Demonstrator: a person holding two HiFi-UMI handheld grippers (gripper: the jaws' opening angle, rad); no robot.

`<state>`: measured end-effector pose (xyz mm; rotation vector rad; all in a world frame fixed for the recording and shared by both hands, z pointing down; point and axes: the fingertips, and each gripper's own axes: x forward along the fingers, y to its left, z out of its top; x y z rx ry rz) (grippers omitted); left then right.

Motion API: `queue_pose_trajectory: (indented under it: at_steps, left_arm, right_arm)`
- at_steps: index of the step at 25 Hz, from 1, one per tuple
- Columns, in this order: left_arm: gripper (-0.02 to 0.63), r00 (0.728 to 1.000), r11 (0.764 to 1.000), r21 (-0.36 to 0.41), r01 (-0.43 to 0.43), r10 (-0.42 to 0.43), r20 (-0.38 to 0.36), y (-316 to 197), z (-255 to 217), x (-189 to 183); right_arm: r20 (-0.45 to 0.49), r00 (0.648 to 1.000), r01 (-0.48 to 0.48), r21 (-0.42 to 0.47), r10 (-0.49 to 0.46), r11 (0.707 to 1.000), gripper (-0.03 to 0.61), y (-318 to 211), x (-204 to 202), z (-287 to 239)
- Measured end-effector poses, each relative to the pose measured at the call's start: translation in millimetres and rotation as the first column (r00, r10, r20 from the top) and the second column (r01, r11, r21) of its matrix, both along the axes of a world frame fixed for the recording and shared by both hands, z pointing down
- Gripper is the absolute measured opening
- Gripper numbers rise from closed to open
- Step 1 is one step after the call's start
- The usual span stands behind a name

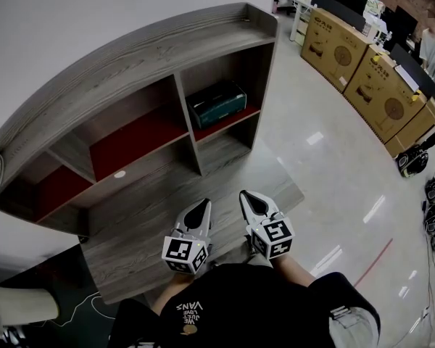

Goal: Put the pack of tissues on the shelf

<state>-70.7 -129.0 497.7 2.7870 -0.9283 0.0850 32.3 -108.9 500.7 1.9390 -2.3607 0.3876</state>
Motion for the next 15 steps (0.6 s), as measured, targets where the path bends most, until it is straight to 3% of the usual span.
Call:
queue_pose_trajectory:
  at_steps: [15]
  left_arm:
    - [0.051,0.999,0.999,-0.024,0.029,-0.028,0.018,-0.7,10.7,-6.9]
  right_arm:
    - [0.006,1.000,-0.028,0.003,0.028,1.000,0.003,2.6,5.0,0.5]
